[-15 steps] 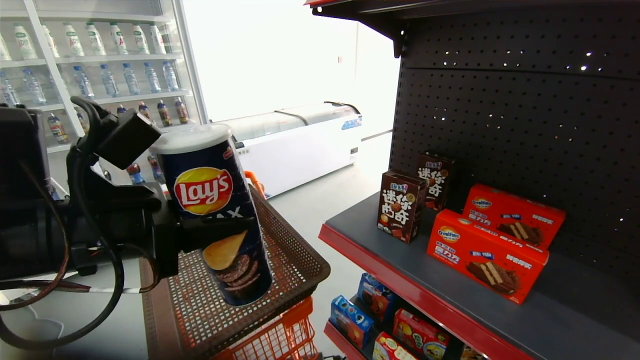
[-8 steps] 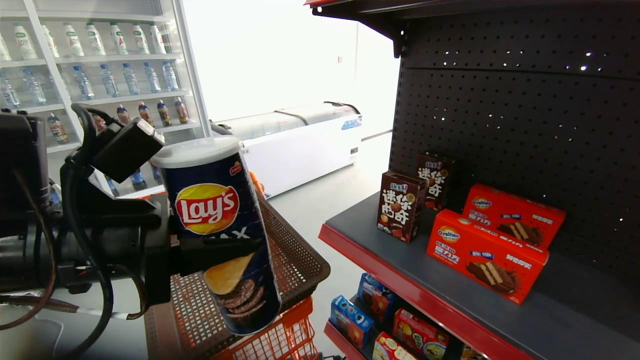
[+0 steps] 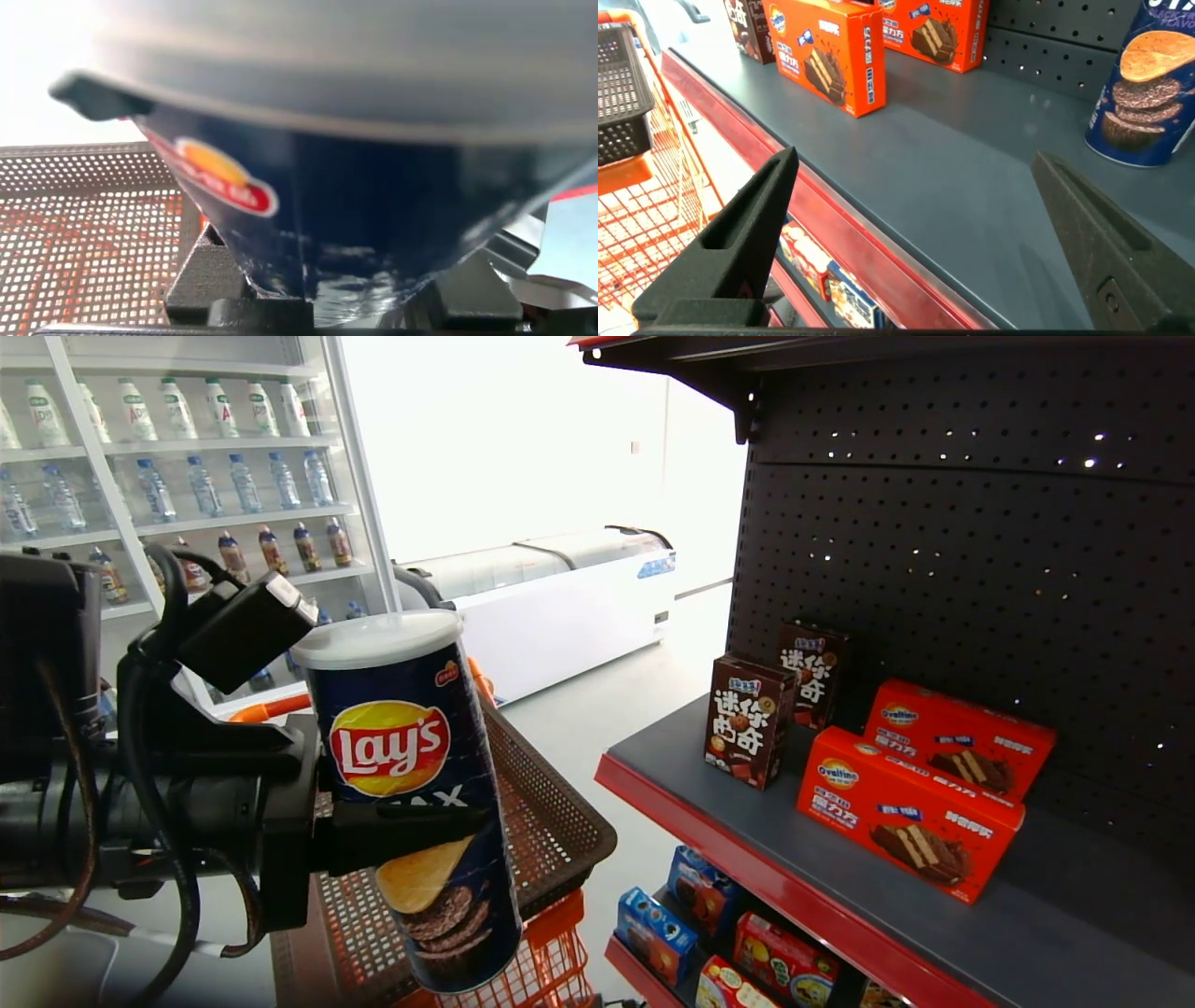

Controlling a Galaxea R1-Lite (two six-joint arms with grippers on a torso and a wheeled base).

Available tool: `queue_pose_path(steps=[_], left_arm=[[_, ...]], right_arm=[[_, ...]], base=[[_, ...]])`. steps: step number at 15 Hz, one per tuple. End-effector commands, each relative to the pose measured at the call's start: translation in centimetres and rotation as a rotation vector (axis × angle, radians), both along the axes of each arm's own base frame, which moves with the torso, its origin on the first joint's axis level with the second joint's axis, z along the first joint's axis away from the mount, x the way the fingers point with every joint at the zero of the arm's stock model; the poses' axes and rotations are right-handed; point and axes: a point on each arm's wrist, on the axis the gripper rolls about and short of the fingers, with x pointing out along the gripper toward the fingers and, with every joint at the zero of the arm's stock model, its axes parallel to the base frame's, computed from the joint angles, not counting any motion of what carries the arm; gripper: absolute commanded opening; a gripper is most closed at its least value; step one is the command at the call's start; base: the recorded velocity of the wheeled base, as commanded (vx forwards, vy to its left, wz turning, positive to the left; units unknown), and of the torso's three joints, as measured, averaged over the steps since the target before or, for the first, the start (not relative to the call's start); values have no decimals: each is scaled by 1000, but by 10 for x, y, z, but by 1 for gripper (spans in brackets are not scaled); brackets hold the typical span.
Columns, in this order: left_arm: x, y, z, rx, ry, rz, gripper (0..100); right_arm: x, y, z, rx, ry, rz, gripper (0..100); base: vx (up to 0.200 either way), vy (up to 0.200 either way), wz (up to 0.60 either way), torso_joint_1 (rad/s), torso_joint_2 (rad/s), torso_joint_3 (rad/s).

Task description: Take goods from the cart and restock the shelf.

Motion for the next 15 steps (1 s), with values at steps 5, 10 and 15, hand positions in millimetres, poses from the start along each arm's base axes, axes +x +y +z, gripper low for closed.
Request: queue_pose_path(steps=[5,10,15], left_arm=[[5,-2,-1,3,8,-1,0],[4,-2,-2,3,13,-4,0],[7,-2,-4,6,20,-2,0]], right_arm=[[0,0,0,0,1,-1,100],[0,0,0,1,1,-1,100],[0,0,0,1,1,1,100]], base=[[0,0,0,0,0,0],[0,0,0,0,0,0],[0,0,-360,0,1,1]])
